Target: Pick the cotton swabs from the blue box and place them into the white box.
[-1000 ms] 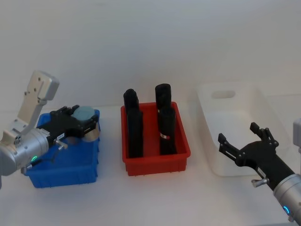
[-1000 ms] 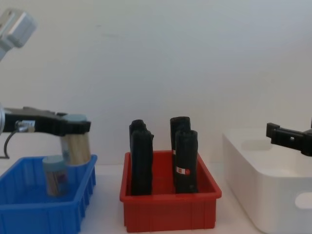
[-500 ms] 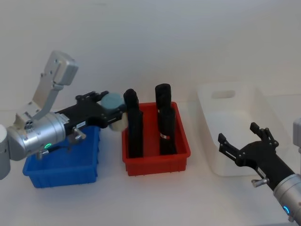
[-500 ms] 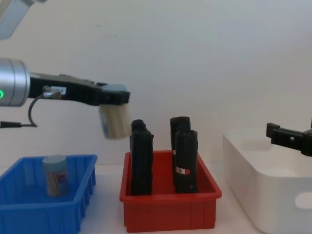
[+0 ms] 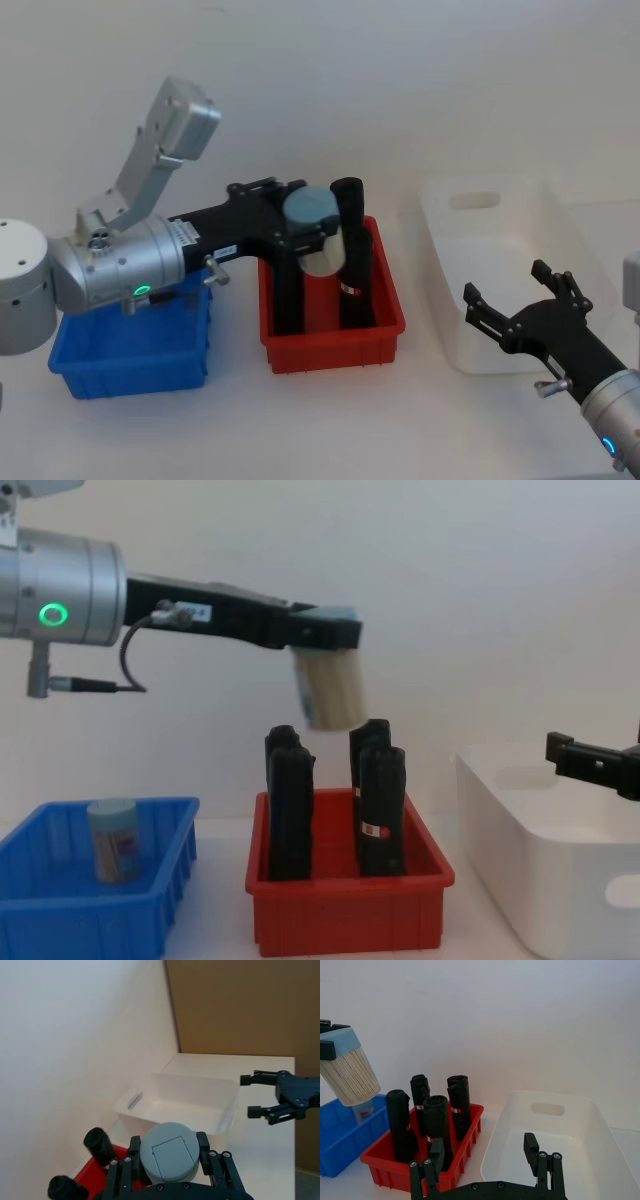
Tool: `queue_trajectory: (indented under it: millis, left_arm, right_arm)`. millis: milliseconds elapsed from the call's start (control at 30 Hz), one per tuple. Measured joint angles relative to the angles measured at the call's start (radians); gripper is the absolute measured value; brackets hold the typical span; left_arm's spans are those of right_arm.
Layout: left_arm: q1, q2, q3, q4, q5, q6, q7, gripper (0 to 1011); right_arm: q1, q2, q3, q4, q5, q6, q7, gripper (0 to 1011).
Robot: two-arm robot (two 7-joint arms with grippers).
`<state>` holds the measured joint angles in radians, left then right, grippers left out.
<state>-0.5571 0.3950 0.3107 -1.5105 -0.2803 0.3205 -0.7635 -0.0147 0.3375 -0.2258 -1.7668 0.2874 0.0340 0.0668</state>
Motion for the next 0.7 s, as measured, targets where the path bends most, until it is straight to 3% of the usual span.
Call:
queue_trajectory:
  millis: [233, 700]
  left_arm:
    - [-0.036, -0.027, 0.024, 0.0, -0.003, 0.008, -0.085, 673]
    - [-0.067, -0.052, 0.046, 0.001, -0.007, 0.019, -0.156, 673]
  right_arm:
    - [0.0, 0.0, 0.0, 0.0, 0.0, 0.0, 0.0, 1002]
    - [0.009, 0.003, -0.005, -0.008, -0.012, 0.015, 0.068, 1002]
